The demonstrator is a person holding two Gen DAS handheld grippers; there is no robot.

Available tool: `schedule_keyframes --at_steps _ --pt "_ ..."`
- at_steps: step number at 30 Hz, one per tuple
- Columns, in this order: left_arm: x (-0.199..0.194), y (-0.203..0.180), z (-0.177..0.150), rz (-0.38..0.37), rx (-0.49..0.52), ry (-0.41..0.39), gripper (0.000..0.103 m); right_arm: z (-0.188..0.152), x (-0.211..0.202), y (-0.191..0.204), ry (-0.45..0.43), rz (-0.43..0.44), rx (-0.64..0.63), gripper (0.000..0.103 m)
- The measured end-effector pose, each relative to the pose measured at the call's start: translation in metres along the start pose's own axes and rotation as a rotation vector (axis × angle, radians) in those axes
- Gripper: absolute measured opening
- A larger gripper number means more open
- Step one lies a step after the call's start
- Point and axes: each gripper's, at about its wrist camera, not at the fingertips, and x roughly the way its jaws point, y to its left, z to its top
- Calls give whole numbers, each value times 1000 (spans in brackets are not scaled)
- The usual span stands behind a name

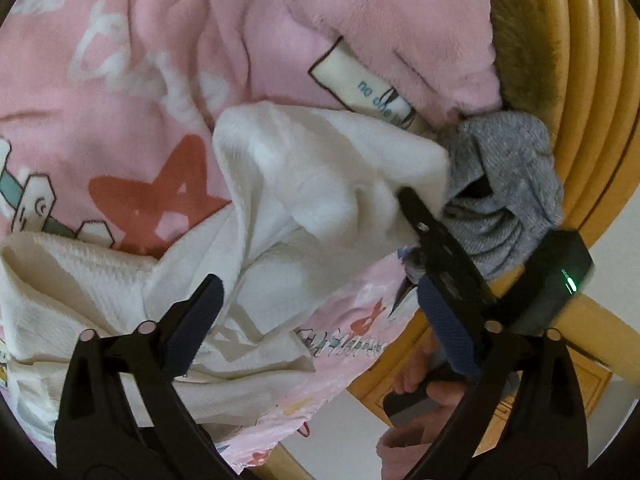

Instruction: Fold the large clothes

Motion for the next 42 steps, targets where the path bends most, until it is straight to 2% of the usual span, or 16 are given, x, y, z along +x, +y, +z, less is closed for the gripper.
schedule_keyframes --at_steps 4,8,12,17,19,20,22,25,27,29,31,34,37,39,40,42 --pt "-5 17 -17 -117 -58 -2 84 -18 -54 16 -112 44 -44 5" --pt "-11 40 -61 -274 -116 25 84 -58 -121 53 -218 42 -179 5" --pt "-21 70 -131 -418 -150 35 84 -119 -174 89 -280 -14 -280 5" --pt "-30 132 -214 -521 -200 3 81 -233 -213 129 -352 -88 -331 5" --pt "-24 164 -245 -518 -212 17 47 -274 -210 139 -345 -121 -330 5" --pt "-20 174 -254 -494 -214 26 24 -299 -207 143 -343 -147 -320 5" --pt "-15 195 -272 -428 -222 35 10 -336 -200 151 -336 -155 -301 5" --pt "-6 198 -278 -395 -128 46 6 -377 -184 160 -367 -150 -278 5" --pt "3 206 -279 -346 -124 64 4 -393 -164 154 -356 -103 -209 5" --pt "15 217 -270 -251 -109 80 2 -410 -134 147 -351 -89 -164 5" --pt "30 223 -254 -214 -22 97 2 -429 -118 145 -409 -89 -150 5" --pt "45 235 -246 -315 36 143 2 -464 -115 155 -567 -154 -178 5" --pt "68 235 -258 -387 145 204 2 -488 -126 165 -740 -283 -247 5" --pt "65 232 -271 -371 221 210 2 -495 -127 169 -796 -369 -306 5" --pt "58 231 -282 -331 272 230 2 -499 -124 170 -807 -401 -329 5" --pt "46 231 -294 -282 344 244 2 -504 -118 169 -794 -421 -349 5"
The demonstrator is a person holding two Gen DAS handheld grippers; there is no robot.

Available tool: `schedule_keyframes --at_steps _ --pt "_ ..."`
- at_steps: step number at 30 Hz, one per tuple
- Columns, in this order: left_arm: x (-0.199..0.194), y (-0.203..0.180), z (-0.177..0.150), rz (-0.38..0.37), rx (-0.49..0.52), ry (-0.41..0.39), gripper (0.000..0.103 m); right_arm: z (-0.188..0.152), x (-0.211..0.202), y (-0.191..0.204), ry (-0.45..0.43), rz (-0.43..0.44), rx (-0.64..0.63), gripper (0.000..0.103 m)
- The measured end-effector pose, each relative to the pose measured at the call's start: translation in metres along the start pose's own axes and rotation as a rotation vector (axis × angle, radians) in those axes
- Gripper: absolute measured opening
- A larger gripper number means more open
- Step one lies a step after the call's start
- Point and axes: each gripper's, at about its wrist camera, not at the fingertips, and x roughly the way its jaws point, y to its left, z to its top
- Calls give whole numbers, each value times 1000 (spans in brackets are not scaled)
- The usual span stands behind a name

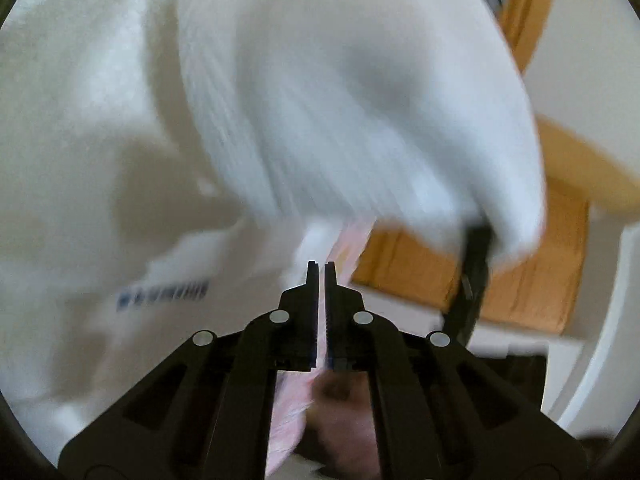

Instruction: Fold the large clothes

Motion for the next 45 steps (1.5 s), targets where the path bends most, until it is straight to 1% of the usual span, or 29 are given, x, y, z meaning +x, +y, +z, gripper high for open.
schedule_keyframes --at_steps 2,4,7,9,10,11,12,14,15,16,17,18,19,22,24,26,27,28,29,30,31,33,34,37,39,40,41,43,45 --pt "-16 -1 -11 48 37 -12 2 -13 -3 8 5 -15 -38 5" --pt "-35 9 -15 35 -5 -67 2 -22 -3 17 25 1 -52 5" --pt "-76 31 -9 -10 -120 -203 3 -36 -6 42 51 15 -109 7" --pt "-93 36 -4 5 -154 -262 3 -45 -9 59 58 32 -136 10" --pt "-94 36 -4 8 -159 -270 3 -50 -10 69 76 46 -149 15" --pt "-99 34 0 4 -158 -272 3 -53 -10 75 88 53 -151 24" --pt "-102 30 -1 20 -148 -270 3 -56 -11 80 105 63 -146 30" --pt "-103 15 3 79 -113 -270 3 -58 -14 82 136 81 -118 54" --pt "-104 5 8 115 -90 -264 3 -57 -18 77 152 115 -66 59" --pt "-98 8 -1 138 -70 -258 3 -56 -21 72 167 141 -18 68" --pt "-95 1 -1 176 -37 -253 3 -55 -24 60 193 188 69 70" --pt "-94 -4 5 222 -6 -251 3 -53 -26 46 221 226 157 70" --pt "-89 -16 11 292 37 -247 3 -51 -26 35 238 251 230 70" --pt "-69 -39 25 449 148 -231 3 -56 -17 -25 296 350 607 71" --pt "-57 -50 40 481 167 -224 3 -68 3 -66 346 382 856 71" --pt "-48 -60 54 511 172 -230 3 -81 29 -94 397 409 1031 69" --pt "-42 -65 62 552 183 -233 3 -90 45 -103 426 440 1117 67" --pt "-37 -69 69 585 196 -234 3 -96 57 -107 451 476 1180 63" --pt "-32 -68 75 628 205 -233 3 -103 72 -109 482 534 1243 61" --pt "-26 -66 80 661 205 -229 3 -106 82 -108 501 574 1280 57" --pt "-22 -65 83 668 200 -227 3 -110 96 -106 520 613 1323 56" --pt "-19 -59 88 687 188 -240 3 -112 116 -100 564 639 1343 53" --pt "-17 -57 93 668 172 -250 3 -112 122 -97 578 641 1348 53" --pt "-13 -51 100 637 130 -273 3 -114 136 -90 584 673 1384 38" --pt "-7 -44 102 660 125 -260 3 -110 136 -89 558 672 1358 21" --pt "-5 -38 102 696 124 -255 3 -108 135 -89 554 668 1335 14" --pt "-3 -33 102 721 120 -254 3 -106 134 -91 550 658 1317 13" --pt "-1 -23 103 730 128 -273 3 -101 133 -97 529 650 1292 12" --pt "-6 -20 105 725 120 -343 3 -90 135 -112 494 603 1259 11"
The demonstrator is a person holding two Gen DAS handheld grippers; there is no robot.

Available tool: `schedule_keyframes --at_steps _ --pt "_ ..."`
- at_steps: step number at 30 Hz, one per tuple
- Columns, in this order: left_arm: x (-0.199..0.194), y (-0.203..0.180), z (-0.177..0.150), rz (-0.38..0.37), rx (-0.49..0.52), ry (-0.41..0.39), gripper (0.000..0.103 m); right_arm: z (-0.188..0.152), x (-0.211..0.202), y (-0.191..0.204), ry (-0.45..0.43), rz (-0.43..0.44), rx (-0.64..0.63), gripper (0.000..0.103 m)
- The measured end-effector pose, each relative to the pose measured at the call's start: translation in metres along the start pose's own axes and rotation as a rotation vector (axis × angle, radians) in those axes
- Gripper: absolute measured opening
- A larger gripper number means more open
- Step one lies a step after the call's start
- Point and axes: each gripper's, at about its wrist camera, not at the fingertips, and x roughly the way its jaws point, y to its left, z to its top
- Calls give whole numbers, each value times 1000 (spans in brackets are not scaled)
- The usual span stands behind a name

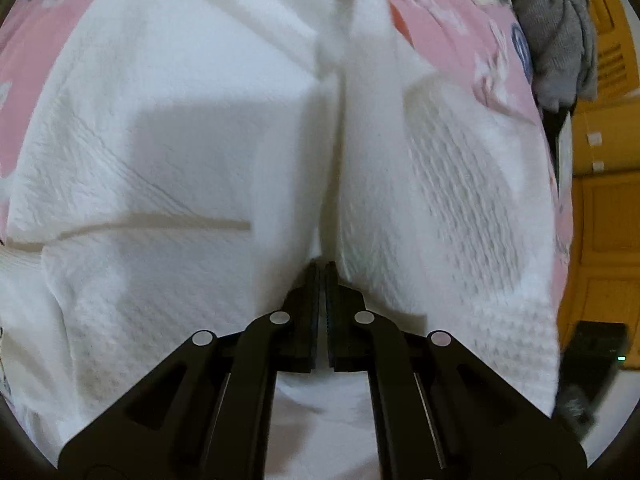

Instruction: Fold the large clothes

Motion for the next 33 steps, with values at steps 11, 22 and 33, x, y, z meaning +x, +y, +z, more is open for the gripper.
schedule_keyframes --at_steps 11,22,33 --pt "-59 -18 53 -278 -102 -217 3 78 -73 66 -294 84 -262 10" --pt "-13 9 -19 -327 -132 35 3 -4 -59 -68 -226 -35 15 30" --pt "10 -31 -60 -493 -115 112 3 -10 -55 -45 -207 -39 -38 48"
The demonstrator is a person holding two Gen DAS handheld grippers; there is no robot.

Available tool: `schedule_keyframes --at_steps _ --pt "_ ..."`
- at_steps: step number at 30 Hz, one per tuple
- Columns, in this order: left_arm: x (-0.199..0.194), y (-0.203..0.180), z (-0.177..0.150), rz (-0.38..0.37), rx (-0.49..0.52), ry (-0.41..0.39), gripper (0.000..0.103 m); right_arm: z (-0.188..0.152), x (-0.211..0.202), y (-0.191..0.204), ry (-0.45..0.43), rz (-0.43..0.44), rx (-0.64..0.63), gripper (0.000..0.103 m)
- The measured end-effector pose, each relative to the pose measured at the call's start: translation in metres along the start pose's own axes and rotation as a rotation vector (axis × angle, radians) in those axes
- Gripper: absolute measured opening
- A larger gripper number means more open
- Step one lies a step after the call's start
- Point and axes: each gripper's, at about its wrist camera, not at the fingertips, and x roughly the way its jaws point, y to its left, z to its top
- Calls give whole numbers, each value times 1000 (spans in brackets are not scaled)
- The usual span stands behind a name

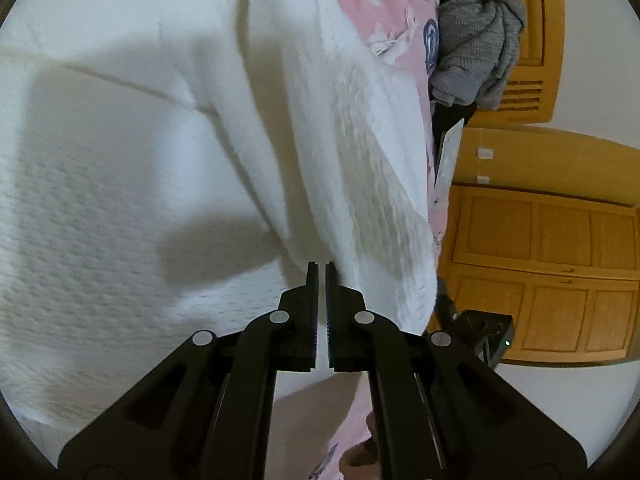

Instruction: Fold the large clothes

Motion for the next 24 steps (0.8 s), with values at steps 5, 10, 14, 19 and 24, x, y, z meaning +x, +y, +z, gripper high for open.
schedule_keyframes --at_steps 5,10,14,19,24 --pt "6 15 -1 -12 -73 3 3 -11 5 -5 12 -2 9 48" --pt "14 31 -9 77 -36 25 3 -12 8 -5 22 -13 4 48" --pt "14 59 -16 -67 -128 -23 4 -15 11 -4 25 -22 2 48" --pt "5 53 -16 -52 -119 -14 4 -19 12 -2 30 -28 -5 48" --pt "-21 17 -13 -96 -6 -83 51 -22 11 -3 31 -28 2 48"
